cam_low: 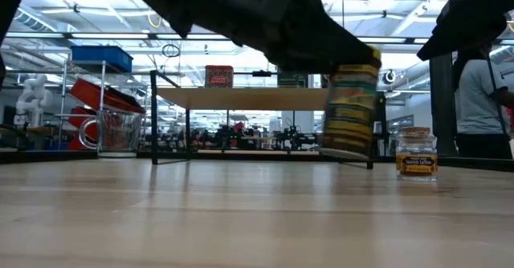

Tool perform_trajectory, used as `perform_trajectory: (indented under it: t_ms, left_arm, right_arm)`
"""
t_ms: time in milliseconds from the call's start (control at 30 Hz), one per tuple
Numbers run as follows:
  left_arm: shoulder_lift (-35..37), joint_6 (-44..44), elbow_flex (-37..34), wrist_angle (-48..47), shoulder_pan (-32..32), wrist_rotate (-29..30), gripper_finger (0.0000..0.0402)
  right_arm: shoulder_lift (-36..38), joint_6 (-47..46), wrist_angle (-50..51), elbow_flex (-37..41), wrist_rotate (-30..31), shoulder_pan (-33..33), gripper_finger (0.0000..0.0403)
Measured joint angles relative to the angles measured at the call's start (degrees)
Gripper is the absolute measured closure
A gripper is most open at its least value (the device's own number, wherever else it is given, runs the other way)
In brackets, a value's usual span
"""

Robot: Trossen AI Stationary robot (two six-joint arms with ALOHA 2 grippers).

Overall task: Shelf spices
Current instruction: Remove the yellow seasoning bottle from the shelf

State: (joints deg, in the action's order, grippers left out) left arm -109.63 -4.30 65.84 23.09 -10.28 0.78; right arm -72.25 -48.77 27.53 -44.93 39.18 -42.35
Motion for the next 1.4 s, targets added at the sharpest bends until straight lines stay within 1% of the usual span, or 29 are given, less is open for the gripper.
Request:
perform_trajectory:
  t_ms: [133, 367, 467, 600, 667, 733, 967, 1100, 1300, 1400]
  left_arm:
    - [3.8, 0.9, 0.0, -5.2, 0.0, 0.0, 0.0157]
    - [12.0, 1.0, 0.0, -22.1, 0.0, 1.6, 0.0157]
    - [15.8, 1.0, 0.0, -31.2, -0.3, 3.8, 0.0157]
    - [19.6, 2.8, 0.0, -42.8, -1.2, 8.4, 0.0157]
    - [20.7, 4.6, -0.1, -47.3, -1.9, 9.9, 0.0157]
    - [21.9, 6.7, -1.5, -49.6, -2.5, 11.2, 0.0157]
    - [28.3, 13.7, -12.1, -46.8, -5.5, 18.3, 0.0157]
    - [34.4, 17.5, -17.9, -42.5, -7.8, 23.4, 0.0157]
    - [44.7, 22.8, -25.9, -38.9, -12.3, 31.7, 0.0157]
    - [47.9, 25.0, -30.5, -35.3, -15.0, 35.0, 0.0157]
  right_arm:
    - [0.0, 0.0, 0.0, 0.0, 0.0, 0.0, 0.0161]
    - [0.0, 0.0, -0.6, 0.0, 0.0, 0.0, 0.0161]
    - [0.0, 0.0, -0.7, 0.0, 0.0, 0.0, 0.0161]
    - [0.0, 0.0, -0.8, 0.0, 0.0, 0.0, 0.0161]
    - [0.0, 0.0, -0.8, 0.0, 0.0, 0.0, 0.0161]
    - [0.0, 0.1, -1.0, 0.0, 0.0, 0.0, 0.0161]
    - [0.0, 1.4, -1.9, 0.0, 0.1, 0.0, 0.0161]
    - [0.0, 2.8, -2.4, 0.0, 0.3, 0.4, 0.0161]
    - [0.0, 3.4, -2.6, 0.1, 0.3, 1.9, 0.0161]
    - [0.0, 4.0, -2.8, 0.1, 0.3, 2.3, 0.0161]
